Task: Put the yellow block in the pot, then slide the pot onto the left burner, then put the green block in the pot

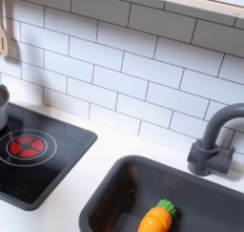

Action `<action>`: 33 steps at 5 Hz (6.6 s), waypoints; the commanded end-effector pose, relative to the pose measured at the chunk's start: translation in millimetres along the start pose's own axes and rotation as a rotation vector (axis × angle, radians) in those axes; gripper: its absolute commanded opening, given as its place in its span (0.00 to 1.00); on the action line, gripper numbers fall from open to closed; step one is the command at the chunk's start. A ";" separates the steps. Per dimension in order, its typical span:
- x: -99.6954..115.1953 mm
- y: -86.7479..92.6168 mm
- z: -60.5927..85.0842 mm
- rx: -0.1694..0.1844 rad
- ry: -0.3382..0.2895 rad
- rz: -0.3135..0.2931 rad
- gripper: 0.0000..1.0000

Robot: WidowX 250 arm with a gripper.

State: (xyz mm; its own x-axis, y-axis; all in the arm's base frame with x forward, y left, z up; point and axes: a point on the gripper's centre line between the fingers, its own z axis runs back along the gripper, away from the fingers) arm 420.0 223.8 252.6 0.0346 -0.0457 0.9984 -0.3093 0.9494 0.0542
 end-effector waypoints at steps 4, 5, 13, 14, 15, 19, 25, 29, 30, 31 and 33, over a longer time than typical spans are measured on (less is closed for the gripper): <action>-15.2 23.6 8.2 0.101 0.066 0.101 0.00; -20.2 21.8 11.9 0.108 0.092 0.105 0.00; -14.1 8.9 4.4 0.024 0.132 0.114 0.00; -22.0 0.1 7.3 -0.012 0.155 0.114 0.00; -14.5 -11.6 10.9 -0.079 0.149 0.116 0.00; -16.3 5.3 -4.2 0.006 0.156 0.153 0.00; -11.8 -20.2 16.6 -0.100 0.183 0.172 0.00; -4.2 -8.1 1.6 -0.020 0.145 0.189 0.00; -0.6 -4.4 5.3 -0.005 0.143 0.174 0.00; -4.7 -12.4 3.9 -0.039 0.155 0.168 0.00; -1.2 -35.1 6.2 -0.177 0.150 0.168 0.00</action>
State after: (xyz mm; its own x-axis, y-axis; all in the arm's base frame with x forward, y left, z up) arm 423.6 194.7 250.4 0.1342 0.1580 0.9783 -0.1658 0.9769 -0.1350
